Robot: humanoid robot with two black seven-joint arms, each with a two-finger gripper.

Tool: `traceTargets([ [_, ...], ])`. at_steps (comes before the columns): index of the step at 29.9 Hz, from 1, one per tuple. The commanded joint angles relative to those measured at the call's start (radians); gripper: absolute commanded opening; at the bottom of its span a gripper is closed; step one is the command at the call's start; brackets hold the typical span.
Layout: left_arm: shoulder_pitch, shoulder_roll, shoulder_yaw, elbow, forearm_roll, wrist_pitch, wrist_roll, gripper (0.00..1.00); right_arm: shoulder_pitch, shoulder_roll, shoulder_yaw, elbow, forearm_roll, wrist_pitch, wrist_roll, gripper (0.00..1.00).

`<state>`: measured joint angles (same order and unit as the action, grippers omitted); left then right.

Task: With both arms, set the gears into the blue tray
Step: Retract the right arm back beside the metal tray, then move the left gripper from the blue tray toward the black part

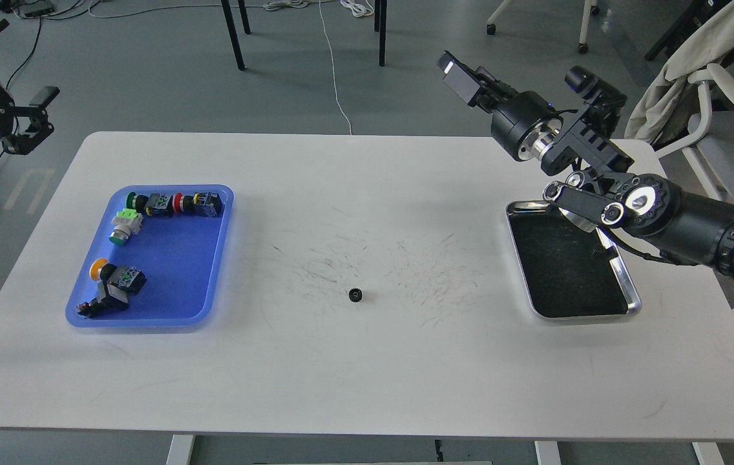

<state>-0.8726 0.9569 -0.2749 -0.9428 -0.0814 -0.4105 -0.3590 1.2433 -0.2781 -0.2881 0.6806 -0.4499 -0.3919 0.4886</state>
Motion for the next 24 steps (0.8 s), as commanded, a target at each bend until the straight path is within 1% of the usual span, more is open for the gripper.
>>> traceTargets([
  [1,-0.002,0.049,0.02,-0.112,0.093,0.004,-0.003,0.99,-0.004,-0.055,0.009,0.022,0.12,0.022,0.0,0.94],
  [5,-0.002,0.085,0.025,-0.203,0.192,0.006,-0.003,0.99,-0.016,-0.104,0.01,0.065,0.256,0.033,0.0,0.94],
  [8,0.0,0.14,0.046,-0.321,0.259,0.012,-0.002,0.99,-0.037,-0.13,0.012,0.086,0.289,0.031,0.0,0.94],
  [13,0.0,0.229,0.066,-0.516,0.492,0.021,-0.006,0.99,-0.079,-0.156,0.039,0.105,0.293,0.03,0.0,0.94],
  [18,0.001,0.304,0.074,-0.664,0.751,0.026,-0.008,0.99,-0.119,-0.207,0.112,0.163,0.356,0.031,-0.002,0.95],
  [20,0.0,0.318,0.075,-0.697,0.829,0.027,-0.006,0.99,-0.14,-0.21,0.116,0.175,0.358,0.027,-0.005,0.95],
  [22,0.0,0.319,0.069,-0.705,0.935,0.036,-0.009,0.99,-0.151,-0.21,0.116,0.183,0.358,0.022,-0.005,0.95],
  [24,0.0,0.318,0.072,-0.72,1.061,0.07,-0.009,0.99,-0.16,-0.213,0.116,0.185,0.358,0.019,-0.005,0.95],
])
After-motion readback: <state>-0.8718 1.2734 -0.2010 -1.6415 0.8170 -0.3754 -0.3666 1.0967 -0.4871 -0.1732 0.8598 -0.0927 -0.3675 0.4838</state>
